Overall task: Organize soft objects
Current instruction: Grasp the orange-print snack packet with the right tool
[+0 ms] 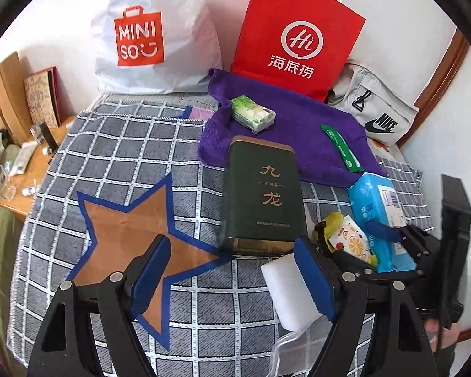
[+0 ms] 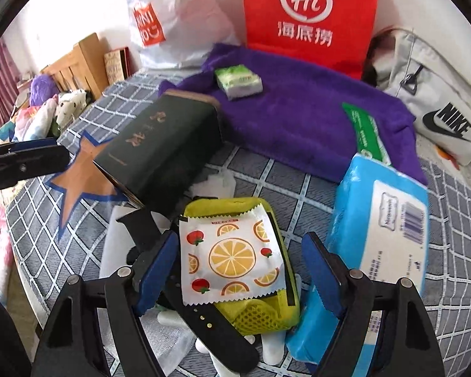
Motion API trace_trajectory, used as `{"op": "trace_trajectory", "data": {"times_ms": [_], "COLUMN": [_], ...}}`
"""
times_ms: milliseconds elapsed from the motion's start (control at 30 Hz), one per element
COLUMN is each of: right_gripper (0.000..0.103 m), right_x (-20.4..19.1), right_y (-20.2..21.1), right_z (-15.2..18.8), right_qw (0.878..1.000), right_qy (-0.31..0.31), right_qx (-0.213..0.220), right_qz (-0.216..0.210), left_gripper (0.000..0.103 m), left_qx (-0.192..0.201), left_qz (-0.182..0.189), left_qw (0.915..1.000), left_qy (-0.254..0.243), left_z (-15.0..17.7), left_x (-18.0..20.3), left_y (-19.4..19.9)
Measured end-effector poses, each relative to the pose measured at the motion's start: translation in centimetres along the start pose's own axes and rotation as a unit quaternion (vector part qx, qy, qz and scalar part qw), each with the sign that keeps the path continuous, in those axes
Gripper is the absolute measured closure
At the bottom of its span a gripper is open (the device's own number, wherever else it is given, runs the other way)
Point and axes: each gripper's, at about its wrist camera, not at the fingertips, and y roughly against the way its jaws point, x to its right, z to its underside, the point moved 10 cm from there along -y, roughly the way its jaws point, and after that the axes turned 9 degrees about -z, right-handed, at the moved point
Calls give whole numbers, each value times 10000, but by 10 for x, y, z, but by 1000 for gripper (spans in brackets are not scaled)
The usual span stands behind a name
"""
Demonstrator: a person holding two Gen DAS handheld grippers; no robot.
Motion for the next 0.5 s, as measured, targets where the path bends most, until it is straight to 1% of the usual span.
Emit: {"op": "trace_trajectory", "data": {"times_ms": [67,133,200,233,267,433,500], "right_gripper": [24,32,35,46,49,54,54], "right_x": [0,-2,-3,-4,-5,-8,-7], "right_y": [-8,-9,-9,-6,-3,13,19], "right_z": [4,4,5,4,4,4,6], "right_qw": [9999,9999,9999,9999,9997,9996,9993], "right_qy": [-17,-15,-26,-48,-87,-117,-167], "right_qx": [-126,-94,-121,-77,-65,137,213], "right_qz": [-41,-76,-107,-133,-213,-236,-264], "left_gripper": [23,23,23,23,23,23,23], "left_qx": [-5,-9,-52,-62,-73,-145,-175], "left_qz": [22,45,68,67,59,51,48], "left_qw": [10000,9999,9998,9998,9998,9994,9993], "left_qy": [71,140,166,175,190,299,328], "left_z": [0,0,2,3,5,12,15], "left_x": [-2,-3,-4,-5,-6,-10,-11], "left_y": [-2,-4,-5,-6,-7,-7,-6]}}
